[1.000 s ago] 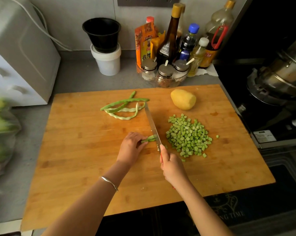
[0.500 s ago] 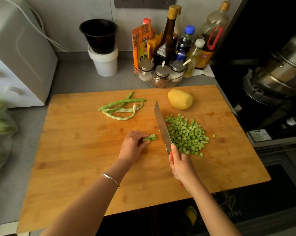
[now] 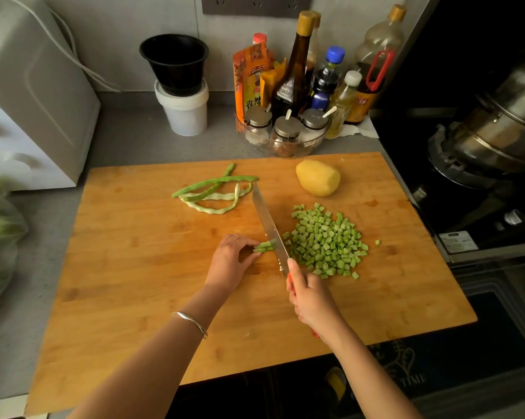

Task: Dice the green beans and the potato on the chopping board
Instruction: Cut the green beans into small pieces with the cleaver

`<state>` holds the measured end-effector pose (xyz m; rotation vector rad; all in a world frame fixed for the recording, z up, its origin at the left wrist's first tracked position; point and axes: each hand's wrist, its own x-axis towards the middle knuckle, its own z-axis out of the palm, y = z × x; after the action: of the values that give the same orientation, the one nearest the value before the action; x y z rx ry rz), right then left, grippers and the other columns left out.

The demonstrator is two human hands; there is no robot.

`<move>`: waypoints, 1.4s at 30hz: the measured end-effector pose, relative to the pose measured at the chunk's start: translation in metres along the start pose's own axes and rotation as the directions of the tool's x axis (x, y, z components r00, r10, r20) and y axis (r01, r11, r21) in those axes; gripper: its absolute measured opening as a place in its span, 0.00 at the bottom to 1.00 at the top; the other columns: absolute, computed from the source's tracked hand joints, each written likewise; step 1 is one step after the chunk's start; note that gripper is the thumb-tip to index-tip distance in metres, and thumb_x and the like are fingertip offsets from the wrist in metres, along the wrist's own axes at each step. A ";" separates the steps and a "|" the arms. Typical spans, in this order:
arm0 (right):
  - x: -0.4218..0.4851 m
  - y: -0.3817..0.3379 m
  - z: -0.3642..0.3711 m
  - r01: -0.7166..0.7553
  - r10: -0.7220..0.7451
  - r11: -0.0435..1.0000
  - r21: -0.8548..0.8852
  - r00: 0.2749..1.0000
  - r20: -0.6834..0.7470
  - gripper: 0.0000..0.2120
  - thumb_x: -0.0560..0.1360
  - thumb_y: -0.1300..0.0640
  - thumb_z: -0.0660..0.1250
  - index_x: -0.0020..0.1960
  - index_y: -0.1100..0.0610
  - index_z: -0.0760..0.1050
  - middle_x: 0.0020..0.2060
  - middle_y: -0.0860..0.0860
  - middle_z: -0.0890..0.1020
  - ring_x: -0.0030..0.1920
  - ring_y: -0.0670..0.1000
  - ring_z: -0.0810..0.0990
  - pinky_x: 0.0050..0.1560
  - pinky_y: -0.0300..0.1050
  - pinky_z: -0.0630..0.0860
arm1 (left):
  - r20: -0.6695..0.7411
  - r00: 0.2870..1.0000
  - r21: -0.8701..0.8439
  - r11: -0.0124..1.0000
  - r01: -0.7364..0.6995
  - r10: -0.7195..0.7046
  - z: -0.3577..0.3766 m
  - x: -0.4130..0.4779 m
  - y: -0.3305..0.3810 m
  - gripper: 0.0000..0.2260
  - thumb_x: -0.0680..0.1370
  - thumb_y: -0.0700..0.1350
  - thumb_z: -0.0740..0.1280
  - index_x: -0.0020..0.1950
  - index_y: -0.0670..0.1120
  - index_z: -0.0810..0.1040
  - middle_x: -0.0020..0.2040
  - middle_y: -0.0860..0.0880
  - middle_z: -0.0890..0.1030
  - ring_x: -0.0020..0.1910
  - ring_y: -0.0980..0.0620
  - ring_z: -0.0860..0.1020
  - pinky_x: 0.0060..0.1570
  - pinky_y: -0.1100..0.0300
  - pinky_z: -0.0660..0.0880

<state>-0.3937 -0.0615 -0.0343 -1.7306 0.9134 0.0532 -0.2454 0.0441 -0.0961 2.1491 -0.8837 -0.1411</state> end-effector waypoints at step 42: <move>0.001 -0.004 0.017 0.035 -0.036 0.996 -0.080 0.999 -0.011 0.27 0.80 0.36 0.51 0.33 0.55 0.68 0.17 0.45 0.67 0.21 0.45 0.65 0.28 0.41 0.61 | -0.070 0.997 0.010 0.999 0.037 -0.036 0.004 -0.005 -0.001 0.11 0.71 0.44 0.75 0.52 0.46 0.81 0.48 0.49 0.80 0.50 0.49 0.74 0.53 0.58 0.72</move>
<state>-0.3836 -0.0479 -0.0380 -1.8222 0.8993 0.0560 -0.2498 0.0449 -0.1005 2.1679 -0.8071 -0.0786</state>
